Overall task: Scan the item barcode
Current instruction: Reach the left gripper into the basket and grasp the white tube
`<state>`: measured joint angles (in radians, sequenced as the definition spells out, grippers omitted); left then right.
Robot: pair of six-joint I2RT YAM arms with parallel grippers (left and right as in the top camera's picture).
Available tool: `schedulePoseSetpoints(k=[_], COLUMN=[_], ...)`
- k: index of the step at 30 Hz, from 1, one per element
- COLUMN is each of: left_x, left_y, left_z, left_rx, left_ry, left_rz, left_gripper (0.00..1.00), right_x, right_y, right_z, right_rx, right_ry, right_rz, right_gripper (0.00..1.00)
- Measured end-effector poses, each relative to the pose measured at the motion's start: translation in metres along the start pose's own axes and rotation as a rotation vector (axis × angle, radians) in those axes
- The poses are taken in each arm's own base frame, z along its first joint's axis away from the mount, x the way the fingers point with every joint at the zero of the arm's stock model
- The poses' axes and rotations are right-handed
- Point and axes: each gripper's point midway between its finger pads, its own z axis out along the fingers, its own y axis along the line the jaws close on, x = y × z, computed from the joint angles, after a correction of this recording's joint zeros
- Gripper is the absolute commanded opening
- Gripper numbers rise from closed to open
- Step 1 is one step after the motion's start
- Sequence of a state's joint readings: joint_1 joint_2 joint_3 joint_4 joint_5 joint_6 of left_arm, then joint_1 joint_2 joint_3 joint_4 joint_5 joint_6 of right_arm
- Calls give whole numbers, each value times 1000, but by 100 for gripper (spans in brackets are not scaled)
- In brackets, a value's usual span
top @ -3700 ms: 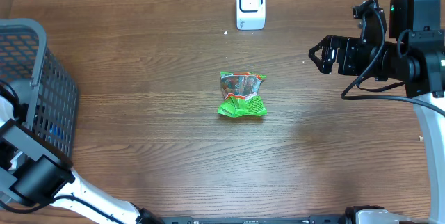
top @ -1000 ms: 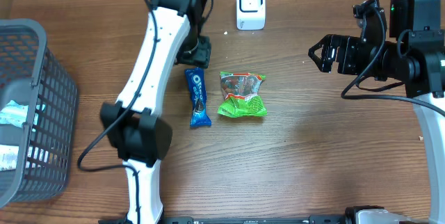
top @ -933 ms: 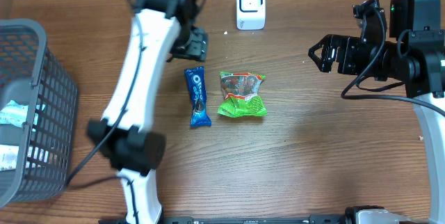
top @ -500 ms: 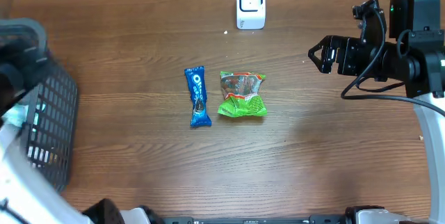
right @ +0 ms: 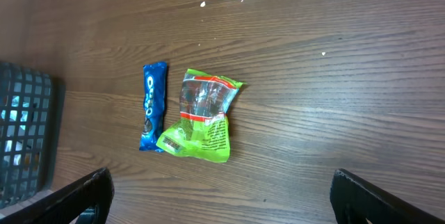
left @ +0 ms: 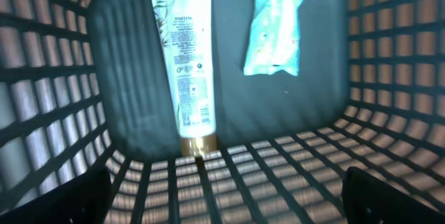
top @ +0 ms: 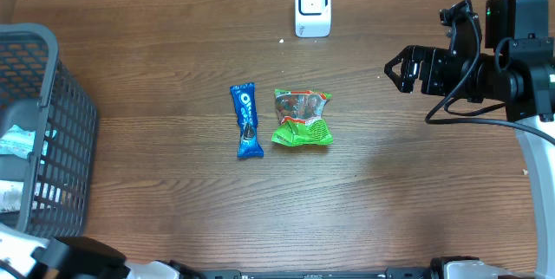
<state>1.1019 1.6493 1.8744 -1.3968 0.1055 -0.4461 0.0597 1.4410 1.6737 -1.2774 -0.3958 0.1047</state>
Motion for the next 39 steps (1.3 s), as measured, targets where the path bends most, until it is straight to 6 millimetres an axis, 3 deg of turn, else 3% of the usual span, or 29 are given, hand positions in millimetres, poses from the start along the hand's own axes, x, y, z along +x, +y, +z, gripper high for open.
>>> schedulePoseSetpoints(k=[1, 5, 15, 25, 31, 33, 36, 39], left_x=[-1, 0, 13, 31, 55, 63, 68, 67], left_y=[1, 2, 13, 27, 44, 49, 52, 51], left_z=[19, 56, 130, 178, 209, 216, 219, 219], left_rx=[-9, -34, -153, -226, -251, -257, -263, -256], left_ry=[24, 89, 241, 290, 316, 326, 336, 333], left_rz=[-4, -11, -36, -34, -45, -46, -50, -52], left_gripper=[95, 92, 89, 88, 86, 79, 44, 19], right_x=[0, 2, 2, 2, 2, 2, 1, 1], right_y=[0, 0, 0, 0, -1, 0, 0, 0], right_z=[0, 0, 0, 0, 0, 0, 0, 0], right_rx=[0, 2, 2, 2, 2, 2, 1, 1], right_ry=[1, 8, 9, 9, 8, 8, 5, 5], right_rz=[0, 4, 4, 4, 4, 4, 2, 2], right_gripper=[100, 100, 100, 100, 100, 100, 100, 100])
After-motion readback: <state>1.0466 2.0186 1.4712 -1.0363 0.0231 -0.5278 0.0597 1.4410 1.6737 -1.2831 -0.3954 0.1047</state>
